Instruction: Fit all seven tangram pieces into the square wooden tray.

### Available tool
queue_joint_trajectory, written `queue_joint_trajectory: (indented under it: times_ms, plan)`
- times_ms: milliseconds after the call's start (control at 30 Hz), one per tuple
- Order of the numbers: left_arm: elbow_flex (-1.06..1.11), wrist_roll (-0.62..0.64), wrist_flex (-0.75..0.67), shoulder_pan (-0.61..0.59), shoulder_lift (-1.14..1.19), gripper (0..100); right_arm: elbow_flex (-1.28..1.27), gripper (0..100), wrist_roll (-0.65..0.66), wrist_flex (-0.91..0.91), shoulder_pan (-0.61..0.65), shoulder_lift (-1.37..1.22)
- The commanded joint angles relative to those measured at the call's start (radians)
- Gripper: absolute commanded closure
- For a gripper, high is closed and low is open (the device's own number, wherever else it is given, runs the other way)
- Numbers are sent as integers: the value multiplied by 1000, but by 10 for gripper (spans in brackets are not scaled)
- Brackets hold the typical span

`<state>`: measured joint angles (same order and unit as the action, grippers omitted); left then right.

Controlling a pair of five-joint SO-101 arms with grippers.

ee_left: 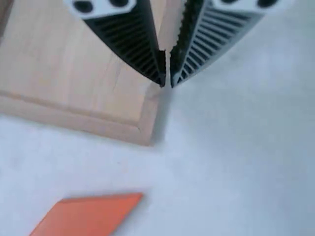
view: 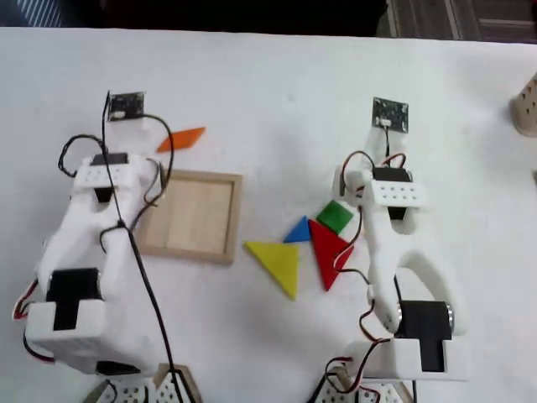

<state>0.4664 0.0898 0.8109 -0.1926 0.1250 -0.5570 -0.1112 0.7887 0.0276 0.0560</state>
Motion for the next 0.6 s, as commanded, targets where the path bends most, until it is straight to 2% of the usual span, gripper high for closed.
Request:
queue_joint_trajectory:
  times_ms: [0, 167, 267, 400, 567]
  plan:
    - [-55, 15, -9, -15, -7, 954, 25, 967, 18, 54, 31, 77]
    - [-63, 17, -14, -73, -18, 954, 150, 954, 11, 182, 159, 84]
    - [-54, 51, -28, -117, -61, 954, 190, 951, 2, 173, 240, 45]
    - [-21, 87, -80, -140, -73, 951, 261, 949, -133, 139, 357, -70]
    - [-12, 89, -103, -140, -73, 950, 367, 949, -233, 143, 479, -217]
